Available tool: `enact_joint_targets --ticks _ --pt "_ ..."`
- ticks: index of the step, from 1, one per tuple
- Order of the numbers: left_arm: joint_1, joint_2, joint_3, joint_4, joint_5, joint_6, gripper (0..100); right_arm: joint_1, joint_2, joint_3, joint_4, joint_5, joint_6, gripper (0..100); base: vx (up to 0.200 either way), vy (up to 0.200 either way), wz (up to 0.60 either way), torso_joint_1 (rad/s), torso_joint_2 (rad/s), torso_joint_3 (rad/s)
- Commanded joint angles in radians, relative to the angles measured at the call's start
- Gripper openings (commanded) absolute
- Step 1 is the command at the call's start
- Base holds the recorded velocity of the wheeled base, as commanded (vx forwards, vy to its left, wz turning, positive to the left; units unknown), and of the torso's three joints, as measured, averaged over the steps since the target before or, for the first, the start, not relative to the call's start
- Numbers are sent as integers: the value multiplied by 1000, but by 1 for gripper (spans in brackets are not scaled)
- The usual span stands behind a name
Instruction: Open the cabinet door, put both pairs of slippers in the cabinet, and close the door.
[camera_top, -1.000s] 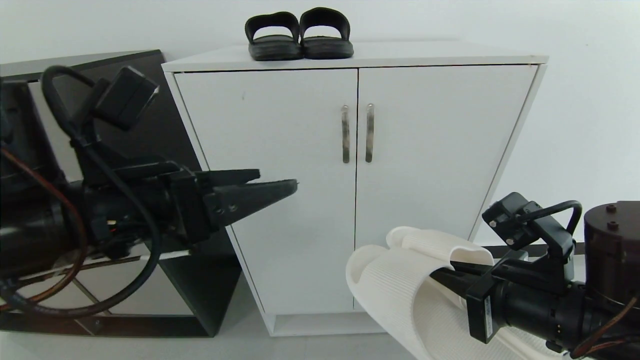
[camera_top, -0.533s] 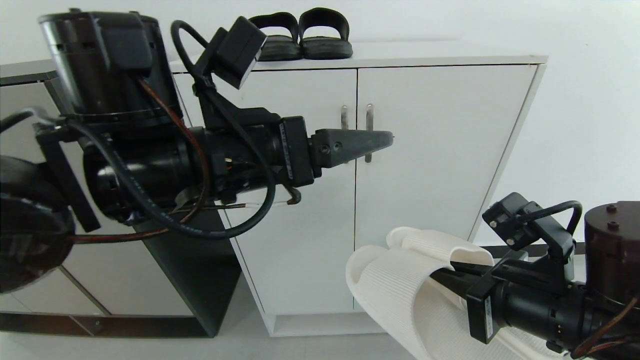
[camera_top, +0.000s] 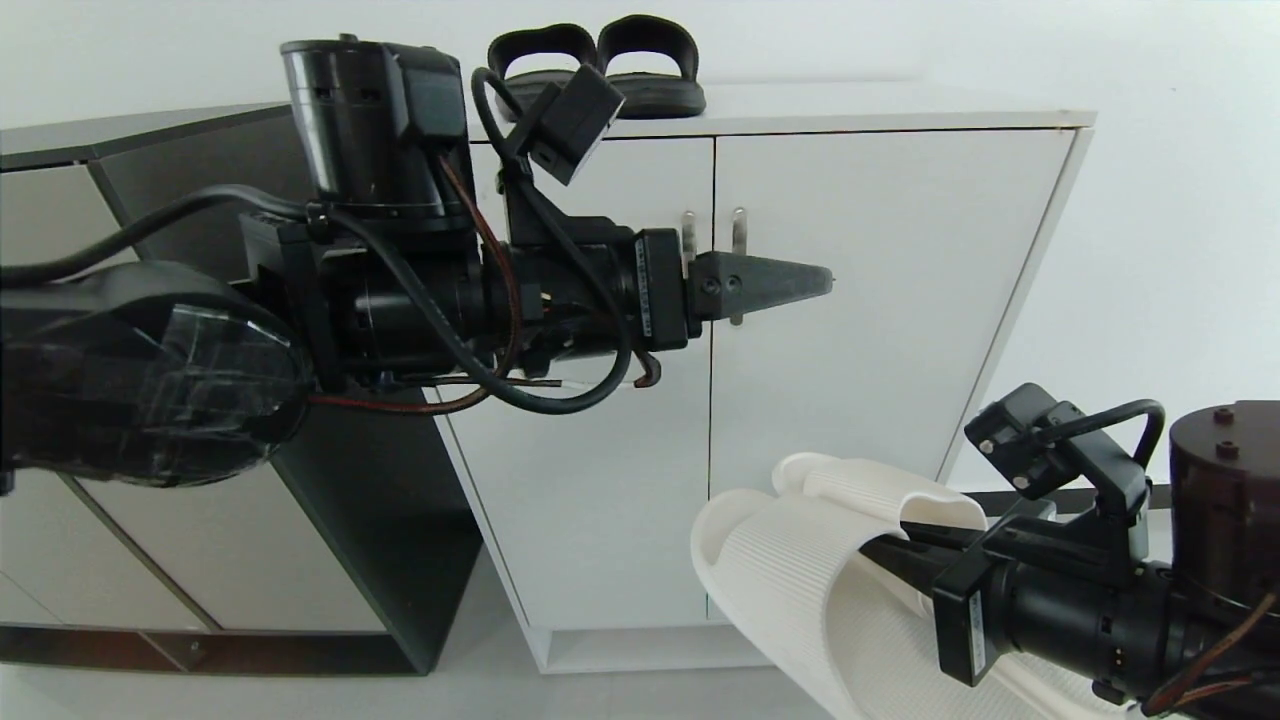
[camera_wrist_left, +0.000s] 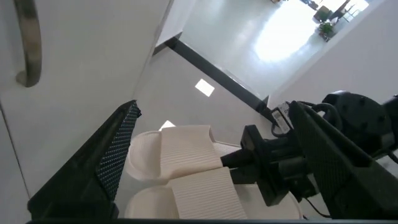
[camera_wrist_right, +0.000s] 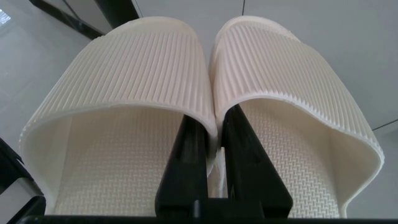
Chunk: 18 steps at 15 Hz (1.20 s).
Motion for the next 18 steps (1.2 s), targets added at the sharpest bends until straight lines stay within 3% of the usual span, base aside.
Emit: enact_joint_targets --ticks 1,10,18 --pt "17 55 -104 58 -17 -11 100 1 -1 0 -1 0 0 0 0 0 0 0 0 0" --pt "53 196 -264 58 80 -11 100 1 4 -2 -1 2 0 0 0 0 0 0 0 0" --pt "80 285 -380 75 95 -9 100 1 4 -2 -1 2 0 0 0 0 0 0 0 0"
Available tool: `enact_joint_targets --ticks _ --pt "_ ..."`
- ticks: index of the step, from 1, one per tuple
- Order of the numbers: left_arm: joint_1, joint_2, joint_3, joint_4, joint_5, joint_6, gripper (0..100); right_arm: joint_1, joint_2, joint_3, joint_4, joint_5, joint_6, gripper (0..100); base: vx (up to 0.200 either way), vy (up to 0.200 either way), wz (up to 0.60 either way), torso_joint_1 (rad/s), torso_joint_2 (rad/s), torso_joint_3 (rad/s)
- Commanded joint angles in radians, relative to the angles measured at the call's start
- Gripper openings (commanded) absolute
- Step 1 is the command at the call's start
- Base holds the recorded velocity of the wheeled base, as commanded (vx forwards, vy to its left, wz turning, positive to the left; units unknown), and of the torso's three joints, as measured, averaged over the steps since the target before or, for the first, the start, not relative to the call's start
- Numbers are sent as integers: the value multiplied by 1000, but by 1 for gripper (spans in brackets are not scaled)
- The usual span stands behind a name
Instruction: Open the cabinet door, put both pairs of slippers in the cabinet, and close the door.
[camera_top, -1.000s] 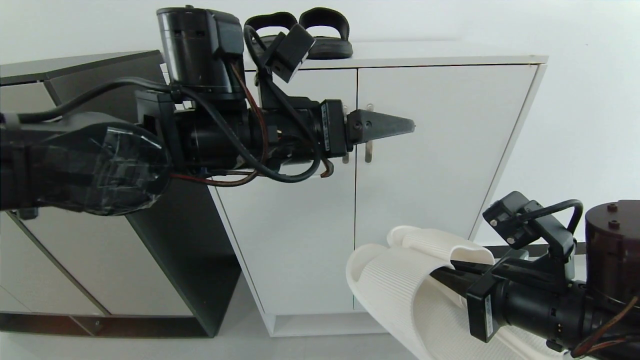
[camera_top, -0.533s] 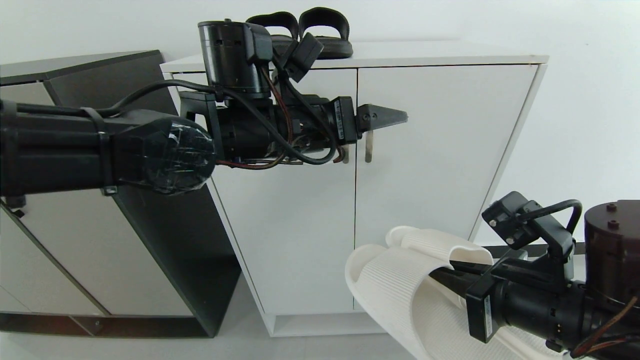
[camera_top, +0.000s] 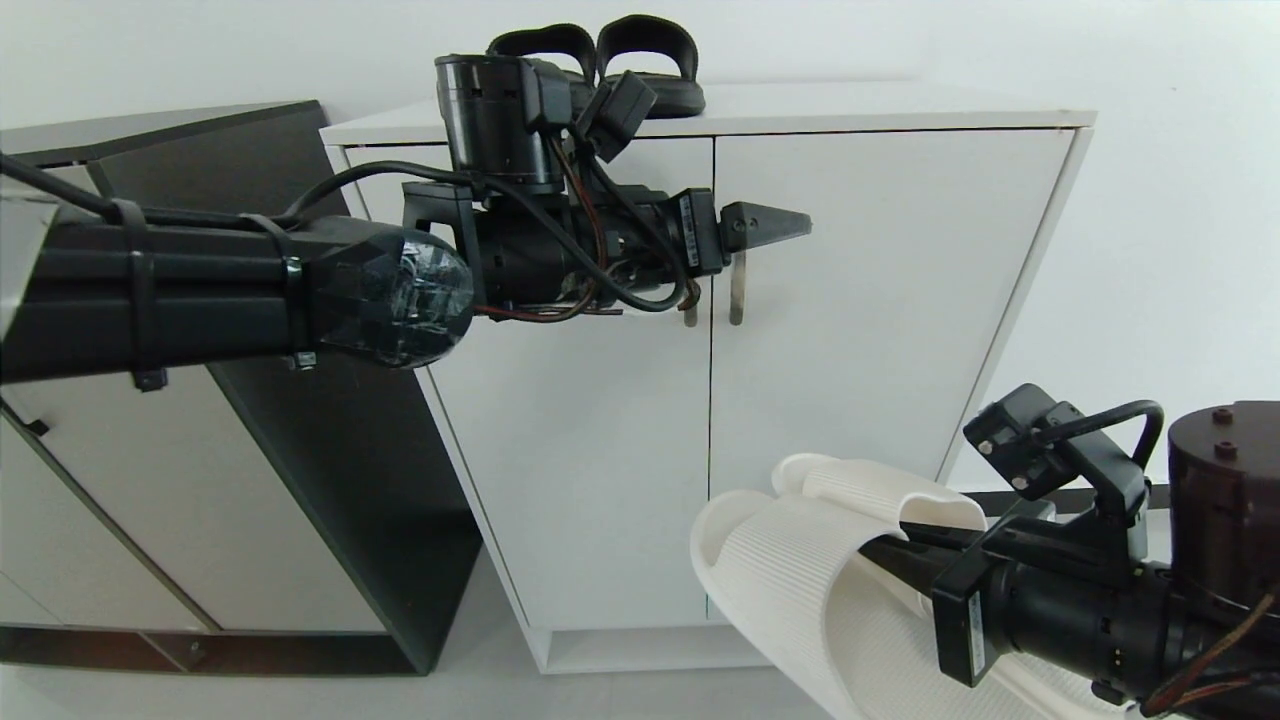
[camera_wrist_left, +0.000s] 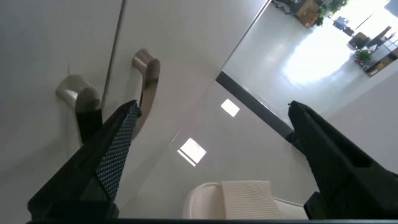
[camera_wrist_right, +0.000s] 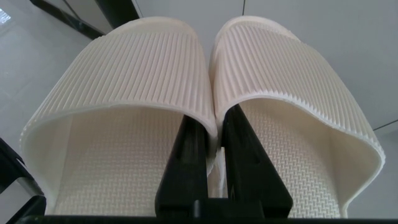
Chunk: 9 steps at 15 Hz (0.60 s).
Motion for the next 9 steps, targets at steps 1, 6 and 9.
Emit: enact_joint_targets --ticks 1,6,9 --pt "3 40 -39 3 4 0 100 1 2 0 -1 0 0 0 0 0 0 0 0 0" --pt "0 59 -44 5 3 -1 100 1 2 2 -1 0 0 0 0 0 0 0 0 0" --pt "-11 59 -47 3 3 0 0 1 2 3 1 2 0 0 0 0 0 0 0 0"
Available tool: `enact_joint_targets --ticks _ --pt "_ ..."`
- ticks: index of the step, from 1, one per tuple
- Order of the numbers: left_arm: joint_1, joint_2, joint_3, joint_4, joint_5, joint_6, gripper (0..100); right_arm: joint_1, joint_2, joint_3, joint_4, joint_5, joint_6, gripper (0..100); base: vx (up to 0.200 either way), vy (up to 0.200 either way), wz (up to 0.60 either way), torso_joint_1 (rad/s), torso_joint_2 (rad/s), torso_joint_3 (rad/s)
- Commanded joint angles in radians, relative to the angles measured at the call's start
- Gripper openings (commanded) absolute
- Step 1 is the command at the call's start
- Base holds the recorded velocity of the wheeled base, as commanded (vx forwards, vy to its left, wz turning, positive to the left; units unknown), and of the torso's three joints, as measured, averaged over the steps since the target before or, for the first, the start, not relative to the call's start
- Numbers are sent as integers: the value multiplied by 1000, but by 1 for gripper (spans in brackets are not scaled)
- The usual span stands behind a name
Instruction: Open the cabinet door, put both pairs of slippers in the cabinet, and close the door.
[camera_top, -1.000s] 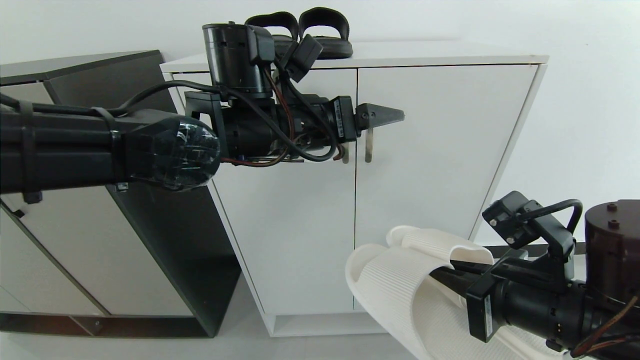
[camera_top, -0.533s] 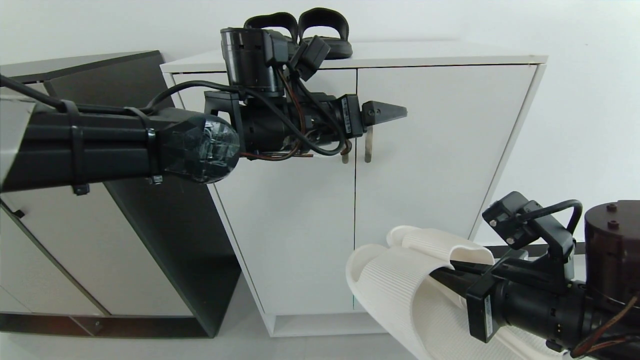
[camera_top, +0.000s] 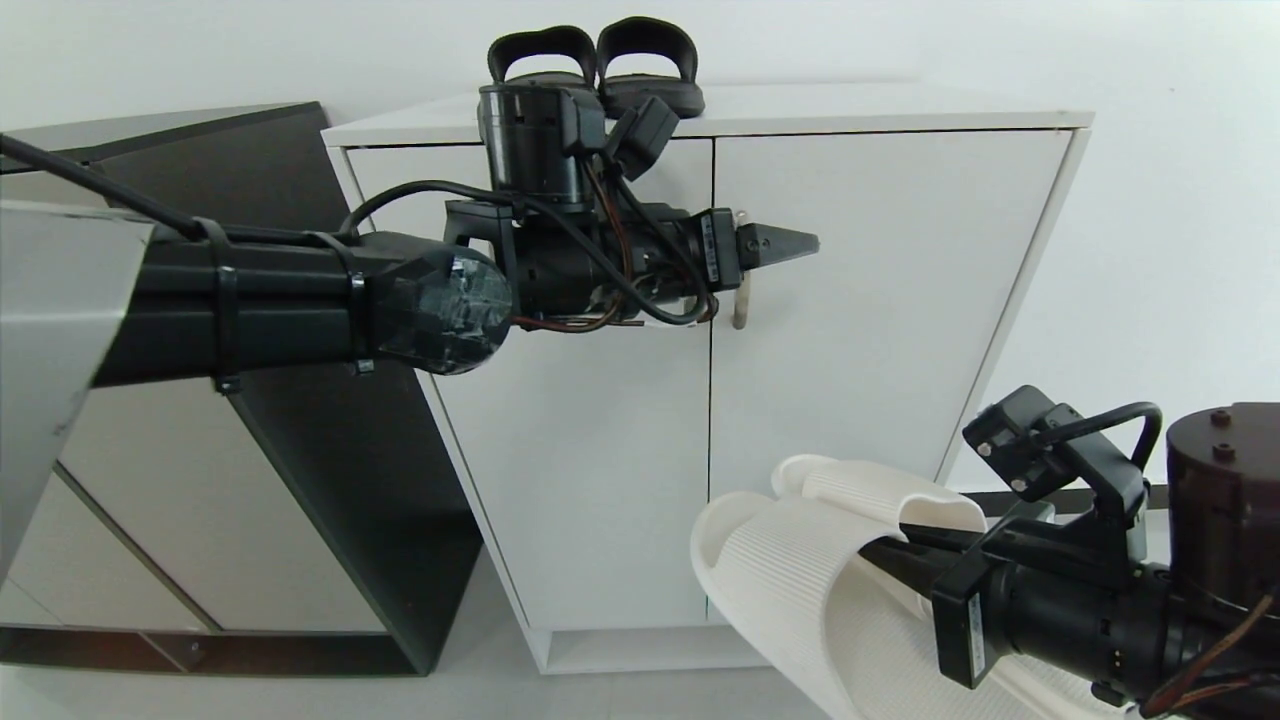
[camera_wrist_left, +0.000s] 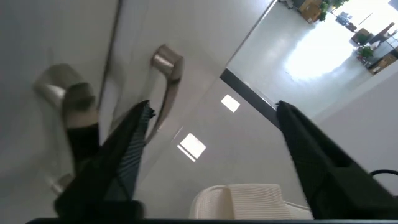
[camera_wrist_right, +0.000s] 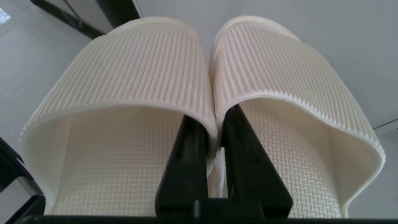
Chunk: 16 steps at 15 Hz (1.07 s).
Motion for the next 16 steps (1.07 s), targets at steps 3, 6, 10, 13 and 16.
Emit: enact_joint_targets --ticks 3,6,10,13,16 --pt "-4 -16 10 -4 -1 0 0 2 -7 10 1 6 -11 0 0 0 0 0 0 0" --pt "-21 -84 71 -5 -8 0 0 2 -36 50 1 77 -49 0 0 0 0 0 0 0" --pt "-67 -183 189 -11 -7 4 0 5 -72 82 1 163 -70 0 0 0 0 0 0 0" --pt "-70 -249 273 -18 -8 10 0 7 -72 85 1 166 -78 0 0 0 0 0 0 0" --pt "-69 -306 388 -82 -8 14 0 13 -73 93 0 166 -95 0 0 0 0 0 0 0"
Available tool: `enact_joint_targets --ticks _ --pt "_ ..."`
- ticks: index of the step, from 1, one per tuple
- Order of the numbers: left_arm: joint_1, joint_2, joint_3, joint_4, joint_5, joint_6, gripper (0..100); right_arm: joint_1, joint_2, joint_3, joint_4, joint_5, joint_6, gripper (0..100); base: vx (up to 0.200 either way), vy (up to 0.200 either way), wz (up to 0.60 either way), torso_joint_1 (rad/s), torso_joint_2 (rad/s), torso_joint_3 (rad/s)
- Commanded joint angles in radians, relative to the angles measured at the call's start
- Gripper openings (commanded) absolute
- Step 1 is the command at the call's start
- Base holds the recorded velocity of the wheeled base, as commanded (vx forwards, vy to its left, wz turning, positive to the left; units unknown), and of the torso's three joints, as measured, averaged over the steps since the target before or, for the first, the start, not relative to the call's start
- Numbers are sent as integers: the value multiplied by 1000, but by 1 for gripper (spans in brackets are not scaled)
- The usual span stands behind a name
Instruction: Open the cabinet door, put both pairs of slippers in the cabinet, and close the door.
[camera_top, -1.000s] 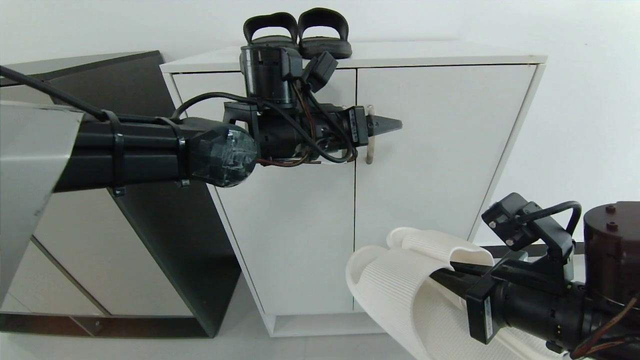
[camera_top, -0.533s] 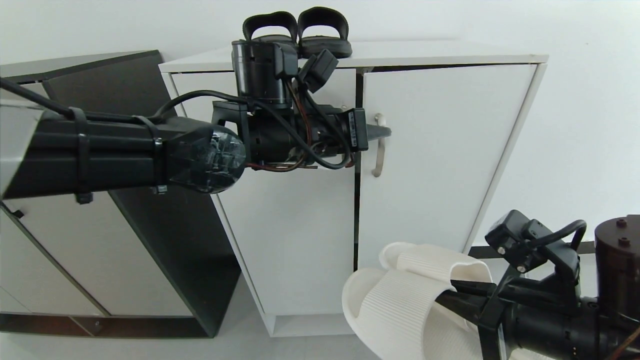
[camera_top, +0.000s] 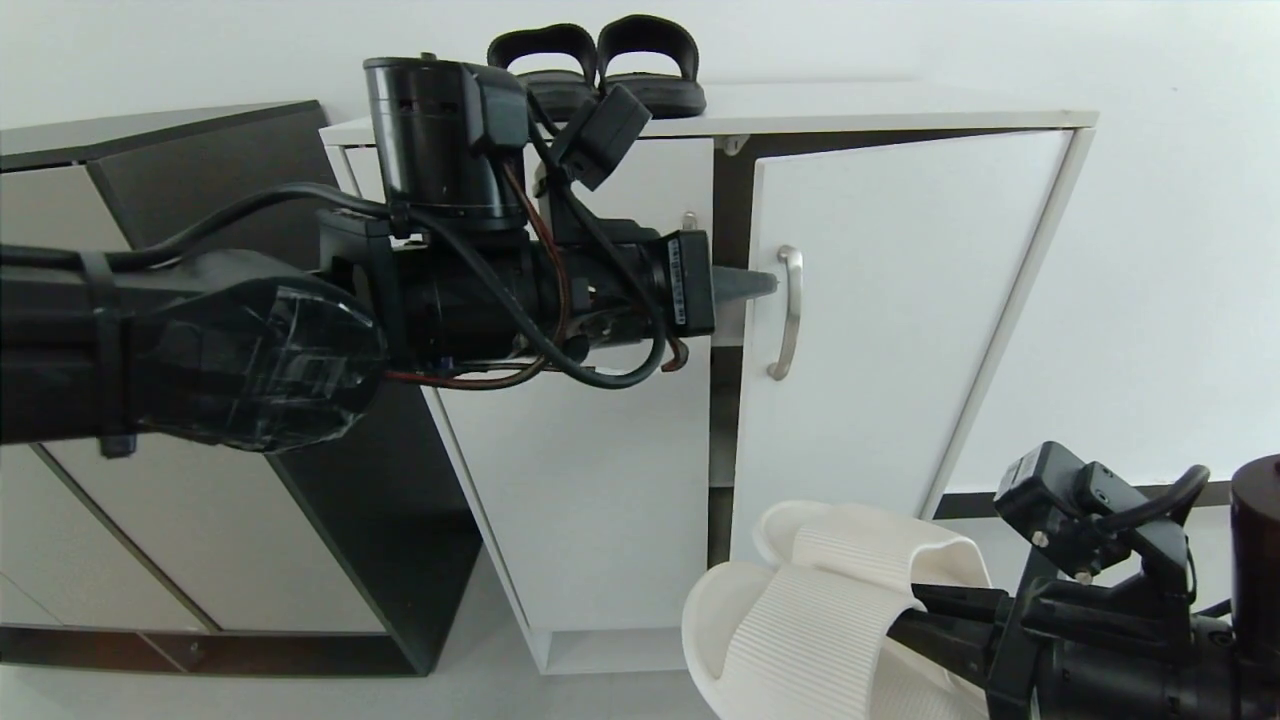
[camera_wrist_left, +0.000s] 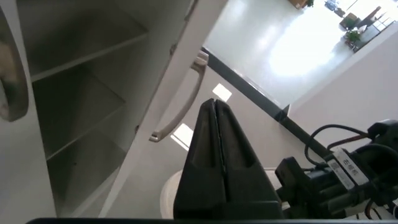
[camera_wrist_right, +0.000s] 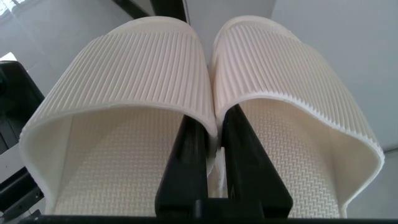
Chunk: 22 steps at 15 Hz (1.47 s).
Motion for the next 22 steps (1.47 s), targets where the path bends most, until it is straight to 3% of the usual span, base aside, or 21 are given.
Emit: enact_joint_targets --ticks 1,3,7,10,12,15,20,22 --pt "6 -55 83 -65 -1 1 0 1 0 1 -1 1 -2 0 0 0 0 0 0 0" --pt "21 -37 94 -129 -7 -4 0 4 0 1 -1 1 -2 0 0 0 0 0 0 0" --pt "69 61 -3 -128 -7 -7 0 4 0 3 -1 1 -2 0 0 0 0 0 0 0" --pt "75 74 -19 -128 -7 -10 0 4 3 3 -1 1 -2 0 0 0 0 0 0 0" --pt "73 117 -81 -123 -7 -10 0 8 7 3 1 -1 -2 0 0 0 0 0 0 0" --pt "72 156 -147 -121 0 -104 0 47 -9 18 4 -2 -2 0 0 0 0 0 0 0" --pt "66 152 -145 -121 0 -110 0 77 -8 37 5 -4 -3 0 0 0 0 0 0 0" --pt "29 127 -122 -123 6 -108 0 86 -9 46 5 -4 -8 0 -200 0 0 0 2 5"
